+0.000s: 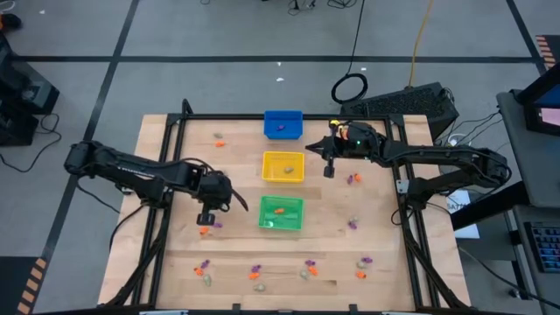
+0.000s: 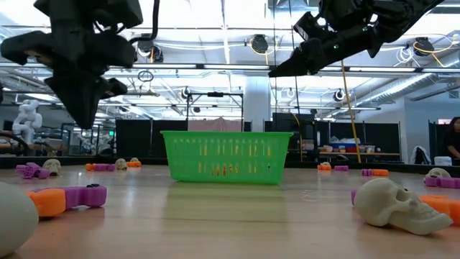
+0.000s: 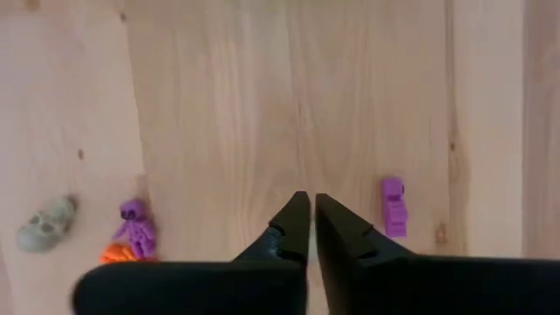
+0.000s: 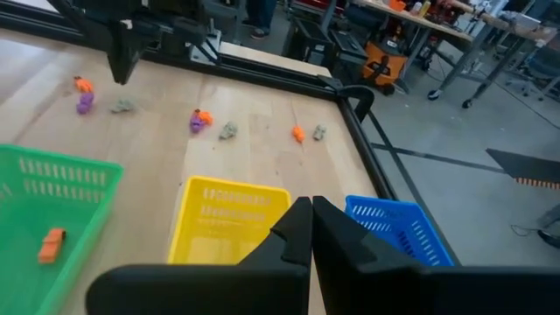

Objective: Sort Halloween decoration
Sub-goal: Put the skull toy into the yellow bin

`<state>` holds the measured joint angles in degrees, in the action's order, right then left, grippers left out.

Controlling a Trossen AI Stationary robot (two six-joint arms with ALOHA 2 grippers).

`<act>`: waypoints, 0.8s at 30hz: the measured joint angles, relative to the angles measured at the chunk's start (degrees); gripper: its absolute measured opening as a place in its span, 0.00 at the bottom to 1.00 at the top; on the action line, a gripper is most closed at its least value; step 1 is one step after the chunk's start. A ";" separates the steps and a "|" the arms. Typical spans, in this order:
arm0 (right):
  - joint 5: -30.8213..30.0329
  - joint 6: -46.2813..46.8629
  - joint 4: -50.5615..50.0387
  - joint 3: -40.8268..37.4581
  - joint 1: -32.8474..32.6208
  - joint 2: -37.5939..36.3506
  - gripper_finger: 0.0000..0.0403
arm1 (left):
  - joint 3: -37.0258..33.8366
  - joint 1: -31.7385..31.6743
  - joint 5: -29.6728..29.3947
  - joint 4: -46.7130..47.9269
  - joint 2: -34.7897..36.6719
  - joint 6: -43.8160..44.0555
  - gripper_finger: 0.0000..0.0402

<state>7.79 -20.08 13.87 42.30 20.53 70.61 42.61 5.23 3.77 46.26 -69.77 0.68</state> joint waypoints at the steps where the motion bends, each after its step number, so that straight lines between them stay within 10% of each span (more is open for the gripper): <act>1: 0.00 0.19 0.00 0.00 0.00 0.00 0.00 | 0.00 0.06 0.00 0.12 -0.60 -0.04 0.08; 12: 0.02 0.57 -1.04 0.02 -0.04 0.00 0.00 | 0.00 0.20 0.44 1.24 -8.55 -8.84 0.39; 24: 0.02 -0.33 -2.13 0.02 -1.65 0.02 0.00 | 0.00 1.24 0.70 2.77 -13.47 -14.79 0.42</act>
<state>7.81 -20.41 11.74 42.33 18.89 70.63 42.61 6.47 4.47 49.03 -83.24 -14.11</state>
